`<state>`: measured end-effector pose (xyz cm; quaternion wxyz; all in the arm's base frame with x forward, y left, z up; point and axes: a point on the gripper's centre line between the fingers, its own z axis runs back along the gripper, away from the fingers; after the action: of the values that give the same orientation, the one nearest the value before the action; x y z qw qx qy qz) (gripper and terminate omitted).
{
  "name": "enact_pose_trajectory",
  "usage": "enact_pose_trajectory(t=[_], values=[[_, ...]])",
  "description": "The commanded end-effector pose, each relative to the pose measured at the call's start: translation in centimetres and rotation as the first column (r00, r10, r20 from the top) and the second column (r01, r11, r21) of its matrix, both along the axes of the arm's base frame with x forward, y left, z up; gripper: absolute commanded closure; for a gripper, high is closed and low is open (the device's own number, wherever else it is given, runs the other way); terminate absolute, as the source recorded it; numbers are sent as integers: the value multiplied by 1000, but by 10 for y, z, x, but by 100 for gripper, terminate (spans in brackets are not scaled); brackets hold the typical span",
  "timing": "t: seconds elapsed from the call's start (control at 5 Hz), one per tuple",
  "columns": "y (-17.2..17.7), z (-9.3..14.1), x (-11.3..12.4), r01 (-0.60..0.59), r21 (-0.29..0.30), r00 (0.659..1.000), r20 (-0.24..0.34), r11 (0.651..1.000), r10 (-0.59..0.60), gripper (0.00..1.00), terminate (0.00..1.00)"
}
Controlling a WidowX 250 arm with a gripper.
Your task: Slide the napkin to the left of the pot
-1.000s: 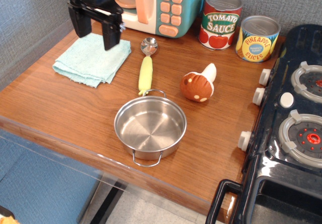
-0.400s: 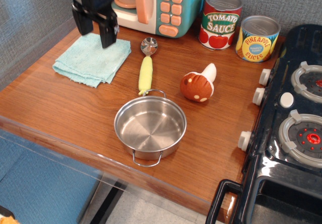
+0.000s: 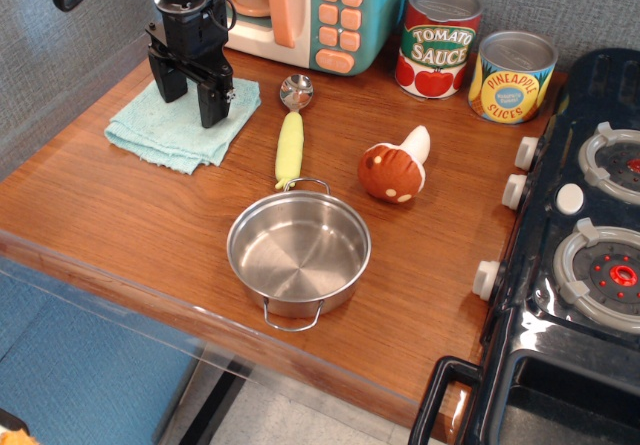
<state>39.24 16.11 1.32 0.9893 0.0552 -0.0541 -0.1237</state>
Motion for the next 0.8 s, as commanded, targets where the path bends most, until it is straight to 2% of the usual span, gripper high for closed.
enact_pose_trajectory(t=[0.0,0.6], values=[[-6,-5,-32,38,-10,999,-6,999,-38,0,0],[-18,6,-106,117,-20,993,7,993,-117,0,0]])
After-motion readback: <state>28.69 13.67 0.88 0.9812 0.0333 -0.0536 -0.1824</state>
